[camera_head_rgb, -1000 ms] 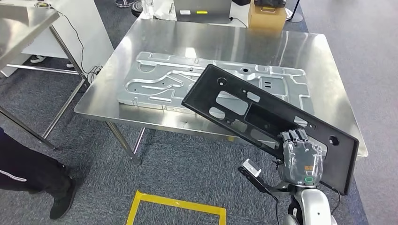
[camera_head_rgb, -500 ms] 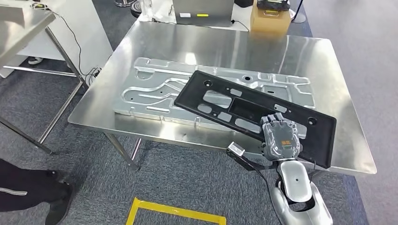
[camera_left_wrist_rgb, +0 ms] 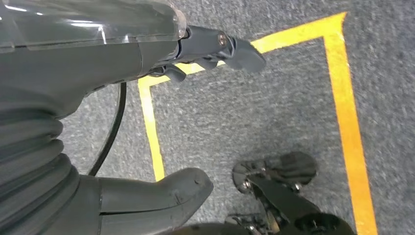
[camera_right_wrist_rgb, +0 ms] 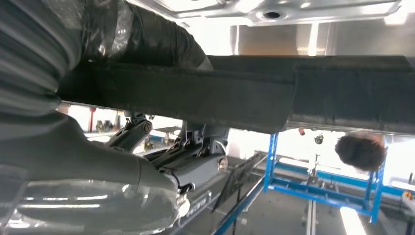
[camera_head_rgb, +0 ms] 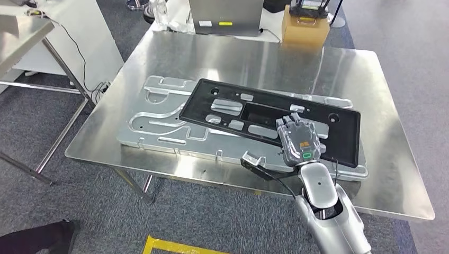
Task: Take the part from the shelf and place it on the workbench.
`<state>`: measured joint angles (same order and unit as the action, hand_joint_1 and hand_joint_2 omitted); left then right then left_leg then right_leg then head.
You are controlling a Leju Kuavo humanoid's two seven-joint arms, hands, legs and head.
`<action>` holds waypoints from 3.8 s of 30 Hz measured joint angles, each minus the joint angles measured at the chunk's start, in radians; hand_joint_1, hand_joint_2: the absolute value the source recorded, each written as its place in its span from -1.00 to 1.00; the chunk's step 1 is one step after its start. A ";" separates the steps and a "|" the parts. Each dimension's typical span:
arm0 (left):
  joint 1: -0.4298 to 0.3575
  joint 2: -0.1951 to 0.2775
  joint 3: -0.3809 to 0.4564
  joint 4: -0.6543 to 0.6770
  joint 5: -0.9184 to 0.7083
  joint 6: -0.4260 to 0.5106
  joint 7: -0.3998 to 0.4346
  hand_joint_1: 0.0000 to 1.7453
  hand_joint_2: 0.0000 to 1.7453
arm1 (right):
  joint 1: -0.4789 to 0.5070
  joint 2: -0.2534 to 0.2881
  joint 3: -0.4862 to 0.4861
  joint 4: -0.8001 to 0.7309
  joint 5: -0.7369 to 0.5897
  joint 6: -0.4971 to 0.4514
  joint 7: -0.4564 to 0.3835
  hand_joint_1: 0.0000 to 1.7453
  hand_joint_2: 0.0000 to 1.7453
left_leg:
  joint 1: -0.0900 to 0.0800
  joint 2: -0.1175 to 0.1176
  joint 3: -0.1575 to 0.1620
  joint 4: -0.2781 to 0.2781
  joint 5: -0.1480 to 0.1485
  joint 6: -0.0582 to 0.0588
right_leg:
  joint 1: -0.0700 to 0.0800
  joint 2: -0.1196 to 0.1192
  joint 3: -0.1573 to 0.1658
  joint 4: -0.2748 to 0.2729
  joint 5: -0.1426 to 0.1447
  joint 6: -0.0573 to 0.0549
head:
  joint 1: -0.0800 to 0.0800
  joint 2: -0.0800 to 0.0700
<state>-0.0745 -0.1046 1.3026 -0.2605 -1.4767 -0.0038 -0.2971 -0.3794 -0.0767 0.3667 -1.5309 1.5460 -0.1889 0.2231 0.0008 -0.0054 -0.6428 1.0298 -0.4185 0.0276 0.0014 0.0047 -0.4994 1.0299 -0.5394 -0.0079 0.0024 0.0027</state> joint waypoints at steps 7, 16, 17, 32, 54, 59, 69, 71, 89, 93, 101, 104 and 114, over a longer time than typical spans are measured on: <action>-0.002 0.000 -0.001 0.001 0.004 0.000 -0.004 -1.00 1.00 | -0.018 -0.002 0.011 0.018 -0.015 0.016 0.001 1.00 1.00 | 0.007 -0.005 0.068 -0.023 -0.036 0.021 | -0.012 -0.002 -0.188 0.267 -0.085 0.030 | 0.000 0.000; -0.005 0.001 -0.003 0.006 0.009 0.002 -0.013 -1.00 1.00 | -0.012 -0.013 0.016 0.046 -0.046 0.019 -0.001 1.00 1.00 | 0.008 -0.011 0.137 -0.016 -0.101 -0.017 | -0.001 -0.002 -0.168 0.001 0.140 -0.010 | 0.001 0.000; -0.005 0.002 -0.003 0.006 0.010 0.003 -0.015 -1.00 1.00 | -0.013 -0.014 0.016 0.046 -0.047 0.018 -0.001 1.00 1.00 | 0.008 -0.009 0.132 0.004 -0.102 -0.022 | -0.003 -0.002 -0.157 -0.006 0.137 -0.017 | 0.001 0.000; -0.003 0.011 -0.009 0.009 0.011 -0.004 -0.021 -1.00 0.00 | 0.003 -0.017 0.016 0.049 -0.065 0.014 -0.002 -1.00 1.00 | 0.006 -0.001 0.047 -0.030 -0.012 -0.003 | 0.000 0.002 -0.088 -0.003 0.069 0.001 | 0.001 0.000; -0.003 0.008 -0.010 0.011 0.048 -0.014 -0.026 -1.00 -1.00 | 0.035 -0.028 0.012 0.043 -0.087 0.011 -0.009 -1.00 1.00 | 0.019 0.000 -0.053 0.253 -0.171 -0.041 | -0.009 -0.005 -0.108 0.008 0.087 -0.020 | 0.000 0.000; -0.005 0.010 -0.010 0.011 0.053 -0.021 -0.027 -1.00 -1.00 | 0.038 -0.028 0.012 0.042 -0.089 0.011 -0.010 -1.00 1.00 | 0.005 0.000 0.080 0.000 -0.058 -0.011 | -0.003 -0.003 -0.111 0.011 0.091 -0.011 | 0.000 0.000; -0.006 0.010 -0.009 0.011 0.057 -0.025 -0.027 -1.00 -1.00 | 0.045 -0.033 0.004 0.043 -0.090 0.011 -0.011 -1.00 1.00 | 0.009 0.013 0.027 -0.032 0.013 0.016 | -0.016 -0.004 -0.187 0.277 -0.090 0.036 | 0.001 0.000; -0.006 0.009 -0.009 0.011 0.059 -0.029 -0.027 -1.00 -1.00 | 0.047 -0.034 0.003 0.042 -0.091 0.011 -0.011 -1.00 1.00 | 0.011 0.014 0.006 -0.025 0.026 0.011 | -0.021 -0.004 -0.122 0.204 -0.046 0.040 | 0.001 0.000; 0.000 0.012 -0.008 0.011 0.066 -0.045 -0.076 -1.00 -1.00 | 0.105 -0.046 -0.032 -0.010 -0.132 -0.013 -0.027 -1.00 1.00 | 0.011 0.006 0.120 0.059 -0.096 -0.033 | -0.007 -0.009 -0.155 0.003 0.131 -0.012 | -0.001 0.000; 0.003 0.014 -0.008 0.011 0.064 -0.046 -0.084 -1.00 -1.00 | 0.133 -0.052 -0.043 -0.040 -0.138 -0.023 -0.032 -1.00 1.00 | 0.004 0.007 0.171 -0.048 -0.106 -0.009 | -0.010 -0.008 -0.160 -0.007 0.162 0.013 | 0.000 0.000; 0.007 0.014 -0.008 0.013 0.067 -0.049 -0.084 -1.00 -1.00 | 0.183 -0.061 -0.053 -0.069 -0.136 -0.045 -0.042 -1.00 1.00 | 0.008 0.017 0.060 -0.045 -0.010 0.016 | -0.016 -0.002 -0.191 0.258 -0.013 0.038 | 0.001 0.000; 0.008 0.014 -0.008 0.014 0.074 -0.047 -0.084 -1.00 -1.00 | 0.220 -0.060 -0.052 -0.108 -0.125 -0.085 -0.053 -1.00 1.00 | 0.008 0.016 0.016 -0.016 0.007 0.005 | -0.015 -0.004 -0.049 0.082 0.017 0.032 | 0.000 0.000; 0.019 0.011 0.008 0.015 0.097 -0.035 -0.085 -1.00 -1.00 | 0.441 -0.032 -0.050 -0.266 -0.092 -0.242 -0.090 -1.00 1.00 | 0.013 0.008 -0.061 0.236 -0.184 -0.048 | -0.009 -0.012 -0.075 -0.018 0.075 -0.028 | -0.002 0.000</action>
<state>-0.0553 -0.0939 1.3111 -0.2457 -1.3802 -0.0393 -0.3823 0.0614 -0.1088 0.3164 -1.7970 1.4541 -0.4313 0.1328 0.0140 0.0030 -0.7038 1.2657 -0.6026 -0.0208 -0.0073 -0.0076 -0.5745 1.0123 -0.4644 -0.0357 0.0006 0.0027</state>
